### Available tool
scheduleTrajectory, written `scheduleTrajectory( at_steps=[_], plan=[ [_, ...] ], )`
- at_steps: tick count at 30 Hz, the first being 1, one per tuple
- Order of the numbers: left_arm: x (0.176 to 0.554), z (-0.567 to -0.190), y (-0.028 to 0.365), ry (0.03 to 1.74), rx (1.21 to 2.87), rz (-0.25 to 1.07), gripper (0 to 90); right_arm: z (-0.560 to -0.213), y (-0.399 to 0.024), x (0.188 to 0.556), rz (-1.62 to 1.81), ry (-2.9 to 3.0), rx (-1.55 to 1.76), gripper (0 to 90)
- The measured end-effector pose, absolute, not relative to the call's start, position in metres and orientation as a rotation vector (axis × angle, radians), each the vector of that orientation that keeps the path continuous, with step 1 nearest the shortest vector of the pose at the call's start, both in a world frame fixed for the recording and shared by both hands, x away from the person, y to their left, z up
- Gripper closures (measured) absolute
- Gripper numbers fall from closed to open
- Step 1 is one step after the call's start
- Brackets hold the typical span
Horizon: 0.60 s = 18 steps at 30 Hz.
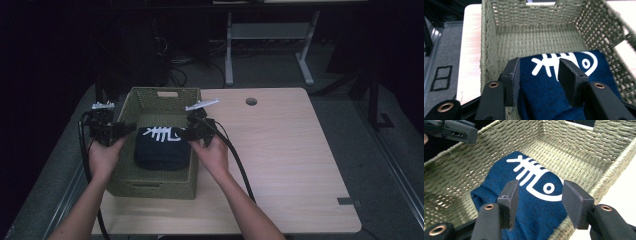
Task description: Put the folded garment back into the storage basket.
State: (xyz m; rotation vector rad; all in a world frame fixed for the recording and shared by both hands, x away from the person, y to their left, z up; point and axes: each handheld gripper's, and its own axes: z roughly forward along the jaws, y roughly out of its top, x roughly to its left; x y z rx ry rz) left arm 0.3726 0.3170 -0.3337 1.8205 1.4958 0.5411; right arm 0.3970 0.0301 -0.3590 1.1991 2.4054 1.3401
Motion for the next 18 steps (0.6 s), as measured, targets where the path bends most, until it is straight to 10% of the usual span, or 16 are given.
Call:
scheduleTrajectory(
  at_steps=[18],
  plan=[
    [0.359, -0.323, 0.309, 1.396, 1.750, 0.452, 42.5, -0.346, -0.002, 0.398, 1.668, 2.444, 1.134, 40.1]
  ],
)
